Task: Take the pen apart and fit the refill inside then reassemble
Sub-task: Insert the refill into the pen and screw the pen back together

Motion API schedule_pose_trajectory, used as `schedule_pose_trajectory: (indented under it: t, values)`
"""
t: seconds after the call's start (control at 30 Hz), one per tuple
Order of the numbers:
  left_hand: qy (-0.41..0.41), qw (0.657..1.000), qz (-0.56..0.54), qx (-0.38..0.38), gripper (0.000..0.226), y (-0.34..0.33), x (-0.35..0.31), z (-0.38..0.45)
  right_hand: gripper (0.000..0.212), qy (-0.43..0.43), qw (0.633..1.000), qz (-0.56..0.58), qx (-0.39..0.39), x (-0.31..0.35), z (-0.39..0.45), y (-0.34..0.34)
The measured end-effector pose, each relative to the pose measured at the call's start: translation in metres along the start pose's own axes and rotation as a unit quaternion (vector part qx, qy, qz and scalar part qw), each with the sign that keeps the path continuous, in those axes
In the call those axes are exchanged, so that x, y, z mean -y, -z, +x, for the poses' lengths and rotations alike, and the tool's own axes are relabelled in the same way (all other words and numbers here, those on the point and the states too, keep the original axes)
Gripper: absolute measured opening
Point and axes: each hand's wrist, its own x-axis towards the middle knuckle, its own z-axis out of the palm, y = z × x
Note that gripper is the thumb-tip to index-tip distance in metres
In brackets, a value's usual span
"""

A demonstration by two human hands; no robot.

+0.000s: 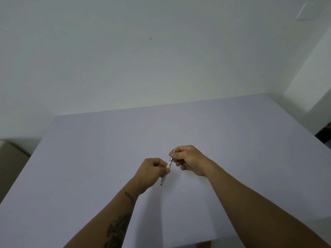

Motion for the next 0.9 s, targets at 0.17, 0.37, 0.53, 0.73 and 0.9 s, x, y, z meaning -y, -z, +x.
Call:
schedule_pose_trajectory:
  t: [0.17, 0.37, 0.53, 0.73, 0.9]
  values:
    - [0.001, 1.000, 0.005, 0.005, 0.009, -0.0012, 0.0002, -0.0004, 0.016, -0.005, 0.999, -0.026, -0.020, 0.0006, 0.0006, -0.0015]
    - [0.003, 1.000, 0.009, 0.006, 0.007, -0.0012, 0.0020, -0.0009, 0.012, -0.009, 0.999, -0.042, -0.018, 0.0002, -0.0012, -0.0045]
    - [0.004, 1.000, 0.010, 0.001, 0.007, 0.0024, 0.0027, -0.0010, 0.009, -0.004, 1.000, 0.003, 0.006, -0.0021, -0.0036, -0.0026]
    - [0.003, 1.000, 0.016, 0.008, 0.007, -0.0016, 0.0027, -0.0020, 0.015, -0.002, 0.997, -0.073, -0.029, -0.0016, -0.0030, -0.0070]
    - [0.003, 1.000, 0.012, 0.005, 0.008, -0.0013, 0.0016, -0.0018, 0.010, 0.008, 0.999, -0.035, -0.017, -0.0025, -0.0051, -0.0044]
